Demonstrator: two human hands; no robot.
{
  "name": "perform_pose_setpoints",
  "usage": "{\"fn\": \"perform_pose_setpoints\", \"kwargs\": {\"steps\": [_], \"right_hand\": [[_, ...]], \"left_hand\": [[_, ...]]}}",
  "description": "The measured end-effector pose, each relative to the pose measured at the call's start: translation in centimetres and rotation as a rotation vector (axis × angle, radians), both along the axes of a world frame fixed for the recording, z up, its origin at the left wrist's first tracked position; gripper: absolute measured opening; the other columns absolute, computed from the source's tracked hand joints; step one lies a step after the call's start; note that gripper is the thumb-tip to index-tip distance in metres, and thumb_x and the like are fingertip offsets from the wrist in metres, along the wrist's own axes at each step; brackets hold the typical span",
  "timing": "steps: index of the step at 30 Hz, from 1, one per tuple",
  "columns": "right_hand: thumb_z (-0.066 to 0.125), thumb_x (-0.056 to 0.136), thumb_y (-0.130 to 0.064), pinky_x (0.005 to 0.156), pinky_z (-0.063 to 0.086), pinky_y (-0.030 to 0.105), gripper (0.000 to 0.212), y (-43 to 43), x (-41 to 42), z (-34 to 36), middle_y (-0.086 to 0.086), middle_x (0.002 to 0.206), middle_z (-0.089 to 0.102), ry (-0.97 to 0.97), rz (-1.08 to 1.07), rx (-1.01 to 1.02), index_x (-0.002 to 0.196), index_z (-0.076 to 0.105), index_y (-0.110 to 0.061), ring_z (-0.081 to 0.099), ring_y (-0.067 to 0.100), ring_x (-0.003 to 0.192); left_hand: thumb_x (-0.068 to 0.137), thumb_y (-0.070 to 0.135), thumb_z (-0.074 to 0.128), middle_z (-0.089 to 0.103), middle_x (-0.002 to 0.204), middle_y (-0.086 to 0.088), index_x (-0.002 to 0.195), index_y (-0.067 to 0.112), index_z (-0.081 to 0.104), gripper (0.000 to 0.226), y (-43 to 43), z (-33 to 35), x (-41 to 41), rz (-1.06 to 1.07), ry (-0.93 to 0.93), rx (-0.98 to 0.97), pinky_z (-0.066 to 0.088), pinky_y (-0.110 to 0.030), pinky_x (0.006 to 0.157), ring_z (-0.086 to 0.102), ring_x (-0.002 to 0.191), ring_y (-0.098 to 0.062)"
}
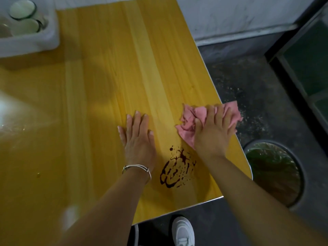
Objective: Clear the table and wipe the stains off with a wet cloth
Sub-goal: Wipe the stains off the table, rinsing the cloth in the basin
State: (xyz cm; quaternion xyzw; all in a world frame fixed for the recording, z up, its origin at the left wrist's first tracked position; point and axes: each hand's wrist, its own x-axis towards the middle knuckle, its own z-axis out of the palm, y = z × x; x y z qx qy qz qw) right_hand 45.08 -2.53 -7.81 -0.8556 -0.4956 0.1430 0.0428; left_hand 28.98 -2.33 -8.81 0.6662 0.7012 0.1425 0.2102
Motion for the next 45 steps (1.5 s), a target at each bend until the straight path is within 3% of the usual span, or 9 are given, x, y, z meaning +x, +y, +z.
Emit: {"fn": "perform_pose_setpoints", "kwargs": {"steps": [13, 18, 21, 25, 28, 33, 38, 41, 45], "right_hand": [[0.025, 0.099, -0.036, 0.113, 0.009, 0.046, 0.049, 7.8, -4.4, 2.9, -0.004, 0.157, 0.016, 0.246, 0.540, -0.065, 0.147, 0.021, -0.027, 0.003, 0.019, 0.146], [0.039, 0.094, -0.008, 0.098, 0.031, 0.020, 0.043, 6.8, -1.6, 5.0, 0.008, 0.135, 0.054, 0.674, 0.251, 0.109, 0.136, 0.043, -0.013, 0.045, 0.023, 0.128], [0.051, 0.089, -0.010, 0.095, 0.047, 0.033, 0.038, 7.1, -0.3, 5.0, 0.011, 0.120, 0.061, 0.587, -0.057, 0.242, 0.126, 0.054, -0.012, 0.056, 0.026, 0.112], [0.062, 0.079, -0.011, 0.083, 0.054, 0.043, 0.042, 7.7, -0.2, 4.8, 0.018, 0.104, 0.062, 0.679, -0.237, 0.066, 0.120, 0.055, -0.005, 0.062, 0.031, 0.094], [0.068, 0.074, -0.008, 0.078, 0.054, 0.041, 0.023, 8.0, 0.3, 4.9, 0.016, 0.087, 0.063, 0.786, -0.196, 0.050, 0.097, 0.067, -0.004, 0.061, 0.029, 0.083], [0.058, 0.083, -0.003, 0.060, 0.043, 0.025, 0.018, 7.9, 1.9, 6.2, 0.003, 0.073, 0.058, 0.925, -0.068, 0.086, 0.069, 0.060, -0.014, 0.050, 0.013, 0.068], [0.070, 0.081, -0.021, 0.049, 0.038, 0.021, 0.015, 8.5, 1.7, 6.3, 0.002, 0.066, 0.055, 1.119, -0.167, -0.048, 0.079, 0.060, -0.010, 0.048, 0.012, 0.056], [0.070, 0.080, -0.011, 0.054, 0.045, 0.018, 0.026, 8.7, 1.6, 6.4, 0.005, 0.081, 0.063, 1.125, -0.157, -0.012, 0.105, 0.066, -0.005, 0.056, 0.011, 0.067], [0.064, 0.080, -0.004, 0.051, 0.040, 0.014, 0.010, 8.7, 1.9, 7.6, 0.000, 0.073, 0.062, 1.159, 0.003, 0.010, 0.086, 0.069, -0.011, 0.053, 0.009, 0.067]], "left_hand": [[0.090, 0.000, 0.043, 0.019, 0.153, 0.003, 0.143, 0.019, 0.024, 0.059, 0.2, 0.5, -0.6, 0.119, -0.285, 0.039, -0.010, -0.024, 0.114, 0.007, 0.142, -0.007], [0.081, -0.013, 0.041, 0.036, 0.140, 0.000, 0.134, 0.022, 0.039, 0.063, 0.4, 3.0, -0.7, 0.347, -0.407, 0.006, 0.027, -0.031, 0.108, 0.028, 0.133, -0.017], [0.076, -0.011, 0.048, 0.052, 0.124, -0.003, 0.117, 0.016, 0.057, 0.050, 0.0, 4.2, -0.3, 0.173, -0.205, 0.125, 0.025, -0.024, 0.095, 0.042, 0.118, -0.023], [0.083, 0.012, 0.060, 0.059, 0.110, 0.004, 0.103, 0.020, 0.063, 0.022, 0.6, 4.4, 1.2, -0.159, -0.144, 0.117, 0.034, -0.028, 0.088, 0.050, 0.107, -0.019], [0.086, 0.031, 0.057, 0.053, 0.117, 0.009, 0.113, 0.026, 0.055, 0.027, 1.3, 4.6, 2.8, -0.205, -0.087, 0.038, 0.038, -0.036, 0.097, 0.044, 0.115, -0.017], [0.091, 0.011, 0.042, 0.044, 0.135, 0.000, 0.126, 0.019, 0.044, 0.036, 2.8, 5.4, 2.8, -0.065, -0.058, -0.032, 0.037, -0.037, 0.102, 0.042, 0.123, -0.021], [0.090, 0.010, 0.041, 0.037, 0.141, 0.000, 0.130, 0.021, 0.041, 0.041, 4.0, 6.1, 3.7, -0.028, -0.017, -0.139, 0.034, -0.037, 0.105, 0.034, 0.131, -0.021], [0.092, 0.024, 0.039, 0.036, 0.141, -0.001, 0.130, 0.026, 0.041, 0.038, 4.3, 6.0, 4.1, 0.008, 0.025, -0.183, 0.029, -0.044, 0.109, 0.027, 0.135, -0.023], [0.090, 0.023, 0.042, 0.032, 0.144, 0.007, 0.135, 0.035, 0.034, 0.047, 4.3, 6.5, 4.4, 0.011, -0.093, -0.126, 0.022, -0.048, 0.112, 0.021, 0.138, -0.022]]}}
